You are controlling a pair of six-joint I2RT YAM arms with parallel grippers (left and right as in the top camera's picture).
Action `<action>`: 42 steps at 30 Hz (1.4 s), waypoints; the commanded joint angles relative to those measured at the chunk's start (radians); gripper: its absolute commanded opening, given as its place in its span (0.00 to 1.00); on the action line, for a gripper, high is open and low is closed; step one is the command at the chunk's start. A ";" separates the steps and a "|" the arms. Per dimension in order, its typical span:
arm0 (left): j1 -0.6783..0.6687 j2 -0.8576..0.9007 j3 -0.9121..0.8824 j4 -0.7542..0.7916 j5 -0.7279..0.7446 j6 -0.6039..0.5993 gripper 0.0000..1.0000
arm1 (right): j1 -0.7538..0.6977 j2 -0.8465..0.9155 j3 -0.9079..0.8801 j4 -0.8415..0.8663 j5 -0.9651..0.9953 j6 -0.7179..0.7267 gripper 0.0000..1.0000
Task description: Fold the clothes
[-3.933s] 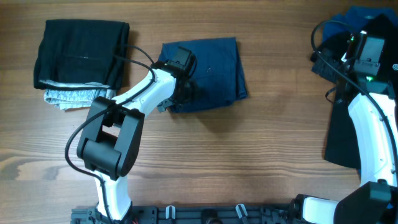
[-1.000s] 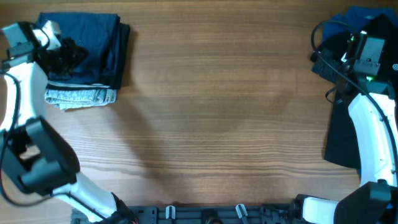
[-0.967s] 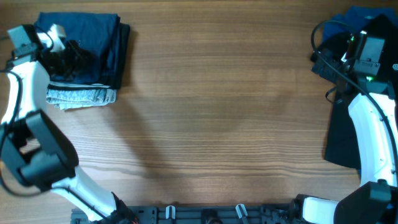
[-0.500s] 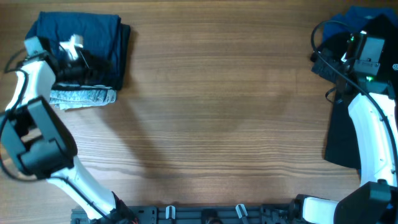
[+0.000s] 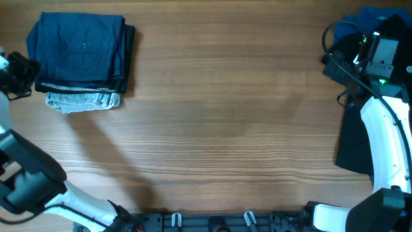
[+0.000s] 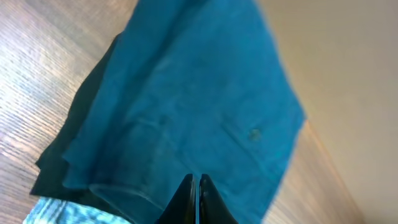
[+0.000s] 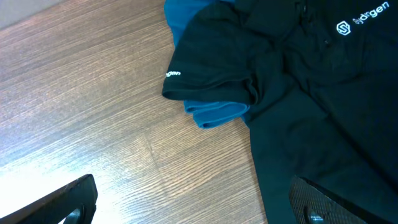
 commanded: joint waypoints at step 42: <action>-0.592 -0.253 -0.006 -0.118 -0.369 -0.128 1.00 | 0.002 0.010 -0.003 0.001 0.018 -0.001 0.99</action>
